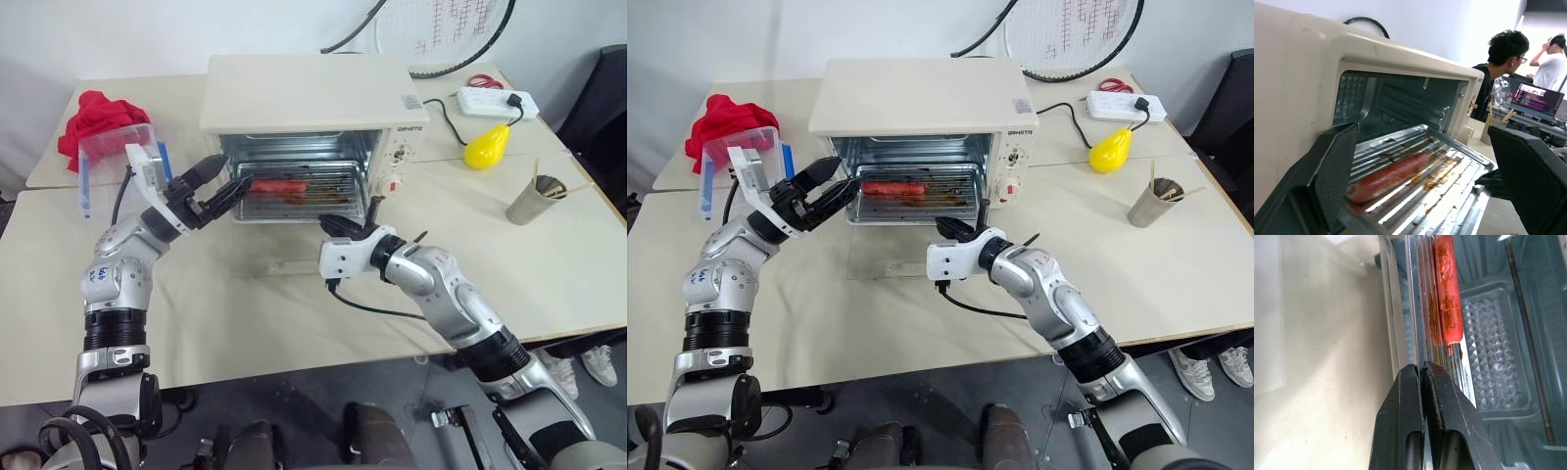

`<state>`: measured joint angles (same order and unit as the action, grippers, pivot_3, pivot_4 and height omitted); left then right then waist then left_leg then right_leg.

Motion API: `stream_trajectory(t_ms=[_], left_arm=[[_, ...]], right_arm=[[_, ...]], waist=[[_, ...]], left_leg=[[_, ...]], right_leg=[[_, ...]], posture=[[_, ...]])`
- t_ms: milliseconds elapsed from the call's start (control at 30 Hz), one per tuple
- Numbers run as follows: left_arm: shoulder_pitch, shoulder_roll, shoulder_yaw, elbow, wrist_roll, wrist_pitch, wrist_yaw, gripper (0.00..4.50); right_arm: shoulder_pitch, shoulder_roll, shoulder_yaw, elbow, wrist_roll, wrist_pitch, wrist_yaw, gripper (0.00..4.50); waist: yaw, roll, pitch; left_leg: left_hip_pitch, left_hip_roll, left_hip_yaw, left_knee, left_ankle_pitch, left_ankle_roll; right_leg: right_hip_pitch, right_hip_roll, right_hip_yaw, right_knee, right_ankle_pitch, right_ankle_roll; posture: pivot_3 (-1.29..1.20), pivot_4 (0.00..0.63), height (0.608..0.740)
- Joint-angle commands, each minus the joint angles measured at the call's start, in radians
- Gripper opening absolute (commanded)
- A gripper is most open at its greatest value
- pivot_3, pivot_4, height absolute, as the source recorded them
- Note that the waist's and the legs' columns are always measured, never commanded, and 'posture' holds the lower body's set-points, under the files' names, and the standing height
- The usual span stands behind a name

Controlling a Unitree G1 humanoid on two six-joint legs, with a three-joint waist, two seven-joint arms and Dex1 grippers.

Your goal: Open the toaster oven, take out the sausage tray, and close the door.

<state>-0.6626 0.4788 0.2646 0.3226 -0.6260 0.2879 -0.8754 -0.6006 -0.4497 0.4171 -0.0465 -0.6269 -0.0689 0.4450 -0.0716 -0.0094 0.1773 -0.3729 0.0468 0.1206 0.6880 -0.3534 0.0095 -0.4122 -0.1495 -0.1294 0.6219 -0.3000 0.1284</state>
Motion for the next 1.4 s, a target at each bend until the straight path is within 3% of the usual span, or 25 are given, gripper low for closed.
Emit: stream_trajectory(t_ms=[33, 533, 733, 833, 1000, 1267, 1400], left_arm=[[-0.012, 0.003, 0.03, -0.014, -0.006, -0.005, 0.014, 4.5], [0.074, 0.022, 0.133, -0.142, -0.104, 0.158, 0.112, 4.5], [0.109, 0.116, 0.182, -0.187, -0.265, 0.545, 0.211, 4.5], [0.101, 0.129, 0.221, -0.184, -0.328, 0.648, 0.273, 4.5], [0.057, 0.166, 0.27, -0.085, -0.458, 1.078, 0.457, 4.5], [-0.007, 0.048, 0.442, -0.042, -0.561, 1.279, 0.673, 4.5], [-0.006, 0.023, 0.467, -0.041, -0.64, 1.327, 0.733, 4.5]], right_arm=[[0.018, -0.012, -0.049, -0.101, 0.013, -0.024, -0.011, 0.02], [0.126, -0.081, -0.063, -0.191, 0.02, -0.067, 0.036, 0.02], [0.124, -0.105, -0.077, -0.2, 0.044, -0.108, 0.055, 0.02], [0.125, -0.124, -0.08, -0.198, 0.054, -0.145, 0.06, 0.02], [0.139, -0.188, -0.082, -0.193, 0.138, -0.283, 0.097, 0.02], [0.144, -0.195, -0.088, -0.194, 0.176, -0.353, 0.125, 0.02], [0.137, -0.19, -0.087, -0.189, 0.188, -0.374, 0.135, 0.02]], waist=[[0.006, 0.0, 0.0], [0.023, 0.0, 0.0], [0.025, -0.001, 0.0], [0.027, -0.001, 0.0], [0.042, -0.001, 0.001], [0.043, -0.002, 0.001], [0.043, -0.002, 0.001]], left_leg=[[0.0, 0.0, 0.0, 0.0, 0.0, 0.0], [-0.001, 0.0, 0.001, 0.005, 0.0, 0.0], [-0.001, 0.0, 0.0, 0.005, 0.0, 0.0], [-0.001, 0.0, 0.0, 0.005, 0.0, 0.0], [-0.001, 0.0, 0.0, 0.006, 0.0, 0.0], [0.0, 0.0, 0.0, 0.007, 0.0, 0.0], [0.0, 0.0, 0.0, 0.007, 0.0, 0.0]], right_leg=[[0.0, 0.0, 0.0, 0.0, 0.0, 0.0], [0.001, 0.0, 0.001, 0.0, 0.0, 0.0], [0.001, 0.0, 0.002, 0.0, 0.0, 0.0], [0.001, 0.0, 0.002, 0.0, 0.0, 0.0], [0.002, 0.0, 0.003, 0.0, 0.0, 0.0], [0.003, 0.0, 0.004, 0.0, 0.0, 0.0], [0.003, 0.0, 0.004, 0.0, 0.0, 0.0]], posture=[[0.0, 0.15, 0.74], [0.0, 0.15, 0.74], [0.0, 0.15, 0.74], [0.0, 0.15, 0.74], [0.0, 0.15, 0.74], [0.0, 0.15, 0.74], [0.0, 0.15, 0.74]])
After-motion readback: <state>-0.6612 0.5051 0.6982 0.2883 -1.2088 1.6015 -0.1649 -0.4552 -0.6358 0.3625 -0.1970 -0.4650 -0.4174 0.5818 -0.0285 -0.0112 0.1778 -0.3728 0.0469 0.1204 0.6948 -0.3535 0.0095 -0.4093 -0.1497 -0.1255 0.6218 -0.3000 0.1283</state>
